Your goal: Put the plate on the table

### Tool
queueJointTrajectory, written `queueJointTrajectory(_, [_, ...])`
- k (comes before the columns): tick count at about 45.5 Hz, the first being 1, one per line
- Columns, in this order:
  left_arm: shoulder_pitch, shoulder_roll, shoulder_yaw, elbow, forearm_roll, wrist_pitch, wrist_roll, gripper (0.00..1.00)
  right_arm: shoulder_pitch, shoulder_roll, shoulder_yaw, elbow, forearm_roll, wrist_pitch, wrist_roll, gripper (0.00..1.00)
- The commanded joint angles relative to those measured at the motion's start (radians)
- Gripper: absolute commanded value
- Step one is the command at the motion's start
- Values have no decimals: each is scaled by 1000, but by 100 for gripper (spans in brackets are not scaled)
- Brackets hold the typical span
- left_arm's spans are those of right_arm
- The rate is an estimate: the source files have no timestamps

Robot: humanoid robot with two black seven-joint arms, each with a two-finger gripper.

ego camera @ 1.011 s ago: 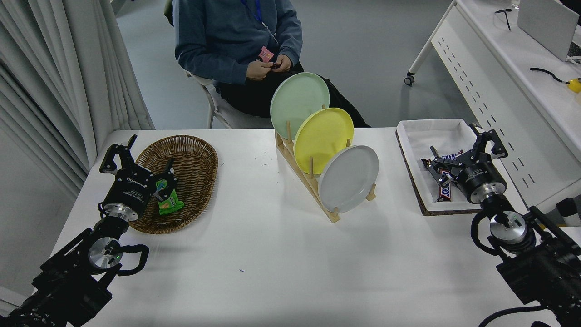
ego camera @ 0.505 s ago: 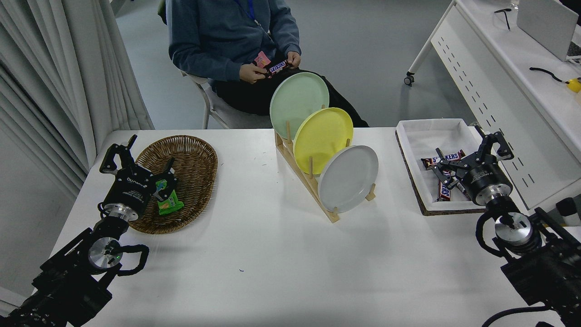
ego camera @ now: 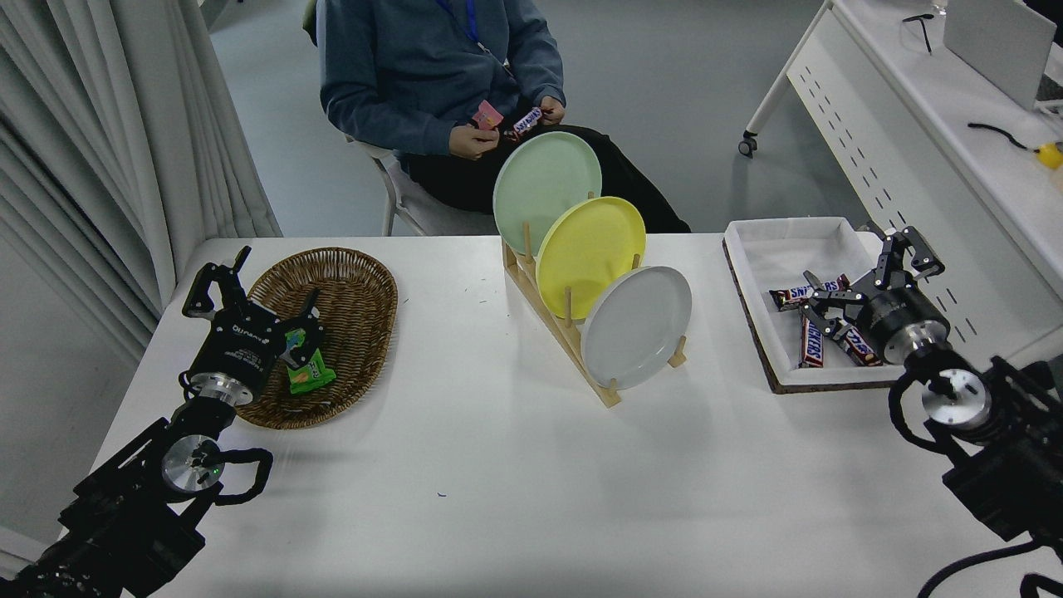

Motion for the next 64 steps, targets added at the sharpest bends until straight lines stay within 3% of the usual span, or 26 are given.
queueJointTrajectory(1, [0,0,0,1,0,0,0,100,164,-109,-463,8,166,-9,-2,100])
queueJointTrajectory(9, [0,0,0,1,0,0,0,100,217,-124,-593,7,164,34,-4,100])
queueJointTrajectory(18, [0,0,0,1,0,0,0,100,273,-162,-825,45,160,398,-4,100])
queueJointTrajectory(21, [0,0,0,-1,0,0,0,100,302,-181,-868,80,169,427,-2,100])
queueJointTrajectory(32, [0,0,0,-1,0,0,0,100,364,-187,-925,165,197,266,-4,100])
queueJointTrajectory(47, [0,0,0,-1,0,0,0,100,556,-195,-1172,395,499,136,-15,100])
queueJointTrajectory(56, [0,0,0,-1,0,0,0,100,605,-185,-1189,429,611,-85,-73,100])
queueJointTrajectory(64, [-2,0,0,1,0,0,0,100,632,-181,-1184,484,706,-163,-121,100])
